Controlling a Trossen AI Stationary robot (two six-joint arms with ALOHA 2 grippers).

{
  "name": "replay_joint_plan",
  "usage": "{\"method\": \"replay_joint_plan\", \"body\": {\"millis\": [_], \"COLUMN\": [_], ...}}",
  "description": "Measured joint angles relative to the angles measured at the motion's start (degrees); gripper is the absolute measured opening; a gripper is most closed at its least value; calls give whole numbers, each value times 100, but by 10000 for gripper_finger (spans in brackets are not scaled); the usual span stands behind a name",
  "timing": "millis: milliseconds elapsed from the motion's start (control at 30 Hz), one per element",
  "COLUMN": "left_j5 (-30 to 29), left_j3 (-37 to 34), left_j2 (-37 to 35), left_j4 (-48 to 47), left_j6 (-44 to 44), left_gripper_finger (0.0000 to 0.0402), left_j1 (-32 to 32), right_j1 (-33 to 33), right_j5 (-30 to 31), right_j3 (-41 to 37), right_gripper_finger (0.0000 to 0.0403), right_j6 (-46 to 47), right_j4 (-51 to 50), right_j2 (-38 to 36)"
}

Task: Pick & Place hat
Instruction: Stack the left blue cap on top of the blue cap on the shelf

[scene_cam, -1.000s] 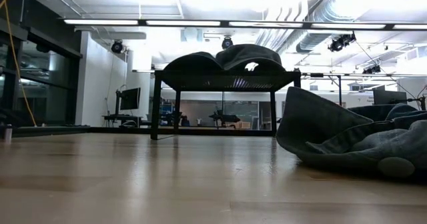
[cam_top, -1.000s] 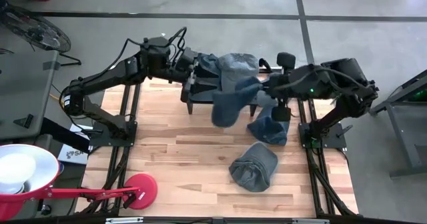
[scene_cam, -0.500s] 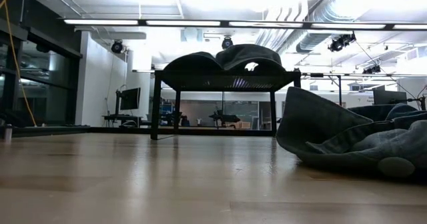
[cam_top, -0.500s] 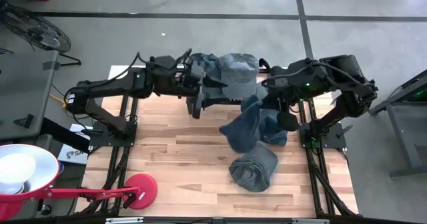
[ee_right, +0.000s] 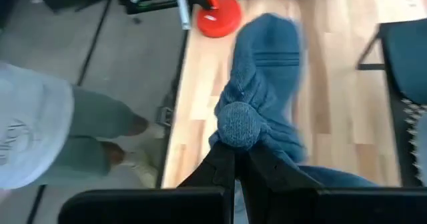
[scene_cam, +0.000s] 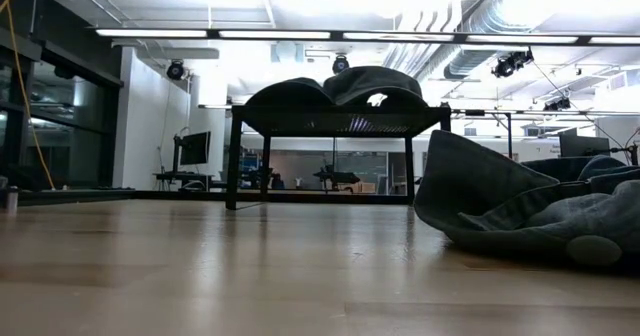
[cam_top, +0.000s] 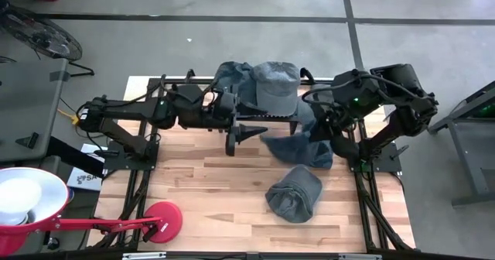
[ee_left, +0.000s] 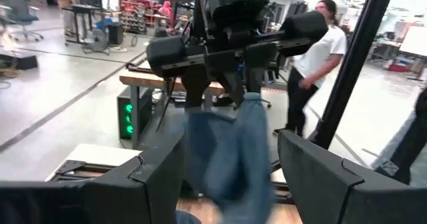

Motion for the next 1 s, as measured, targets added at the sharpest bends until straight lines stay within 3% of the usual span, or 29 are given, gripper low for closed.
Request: {"method": "replay_joint_plan", "body": {"millis": [400,667,1000], "left_j5": [-797,-1515,-1842], "left_j3": [4,3,0], "left_j2": [709,800,807], "left_j4": [918,697,3], "left_j6": [865,916,881], "left_gripper_finger": [232,232,232], "left_j1": [-633,-701,-692], "right_j1": [2,-2,-17], "right_j5": [405,652,1019], "right_j3": [0,0,0], "right_gripper_finger": [0,0,0], "right_j6": [177,175,221], "right_j4": [-101,-168,-15], "right_j2": [438,632,671]}}
